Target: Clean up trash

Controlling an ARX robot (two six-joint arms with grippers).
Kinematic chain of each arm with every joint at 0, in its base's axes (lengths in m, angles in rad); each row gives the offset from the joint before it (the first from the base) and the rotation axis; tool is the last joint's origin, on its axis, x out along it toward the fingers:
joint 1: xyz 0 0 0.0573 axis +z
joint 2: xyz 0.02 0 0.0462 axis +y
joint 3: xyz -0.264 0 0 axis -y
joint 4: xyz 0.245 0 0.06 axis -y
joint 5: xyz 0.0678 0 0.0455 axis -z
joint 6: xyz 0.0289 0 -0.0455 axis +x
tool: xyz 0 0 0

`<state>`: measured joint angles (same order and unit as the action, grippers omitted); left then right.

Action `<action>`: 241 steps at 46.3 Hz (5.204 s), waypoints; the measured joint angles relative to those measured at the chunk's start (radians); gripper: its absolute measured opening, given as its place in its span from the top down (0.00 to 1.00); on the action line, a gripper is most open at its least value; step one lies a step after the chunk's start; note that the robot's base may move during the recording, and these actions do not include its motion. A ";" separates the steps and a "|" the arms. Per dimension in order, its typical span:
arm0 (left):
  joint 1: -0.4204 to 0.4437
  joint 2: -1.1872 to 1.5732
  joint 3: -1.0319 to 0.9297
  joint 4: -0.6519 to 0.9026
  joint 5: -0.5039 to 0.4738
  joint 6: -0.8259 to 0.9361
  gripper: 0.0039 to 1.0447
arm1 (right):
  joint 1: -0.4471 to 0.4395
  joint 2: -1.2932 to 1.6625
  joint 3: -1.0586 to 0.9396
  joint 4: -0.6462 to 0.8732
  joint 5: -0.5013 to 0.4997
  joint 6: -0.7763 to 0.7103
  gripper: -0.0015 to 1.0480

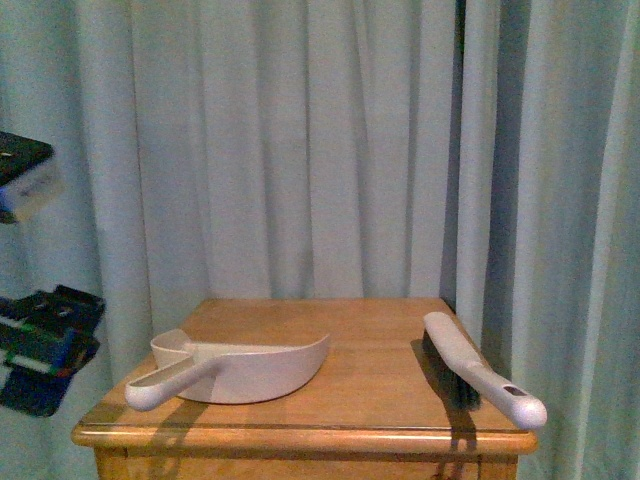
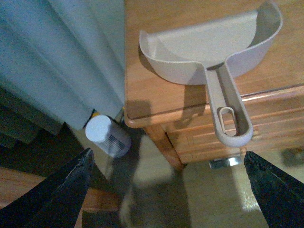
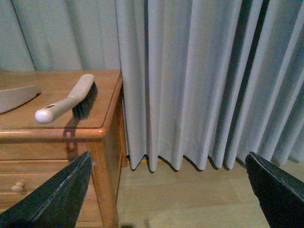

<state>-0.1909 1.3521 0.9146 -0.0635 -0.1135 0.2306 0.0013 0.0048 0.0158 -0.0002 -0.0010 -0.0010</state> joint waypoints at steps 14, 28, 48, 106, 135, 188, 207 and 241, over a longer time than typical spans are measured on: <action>-0.034 0.345 0.386 -0.206 -0.052 -0.106 0.07 | 0.000 0.000 0.000 0.000 0.000 0.000 0.07; -0.073 0.502 0.535 -0.291 -0.065 -0.201 0.07 | 0.000 0.000 0.000 0.000 0.000 0.000 0.07; -0.076 0.603 0.571 -0.298 -0.059 -0.206 0.07 | 0.000 0.000 0.000 0.000 0.000 0.000 0.07; -0.010 -0.358 -0.331 0.628 -0.019 -0.113 0.75 | 0.000 0.000 0.000 0.000 0.000 0.000 0.07; 0.187 -0.881 -0.629 0.459 0.139 -0.271 0.75 | 0.264 0.712 0.342 0.080 0.239 0.041 0.07; 0.187 -0.882 -0.629 0.459 0.140 -0.274 0.75 | 0.427 1.882 1.342 -0.343 0.214 0.447 0.36; 0.187 -0.882 -0.629 0.459 0.140 -0.274 0.75 | 0.425 1.824 1.283 -0.203 0.248 0.381 0.81; 0.187 -0.882 -0.629 0.459 0.140 -0.274 0.75 | 0.436 0.560 0.453 0.182 0.545 -0.024 0.81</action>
<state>-0.0036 0.4702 0.2852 0.3958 0.0261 -0.0429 0.4370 0.5652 0.4690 0.1814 0.5438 -0.0246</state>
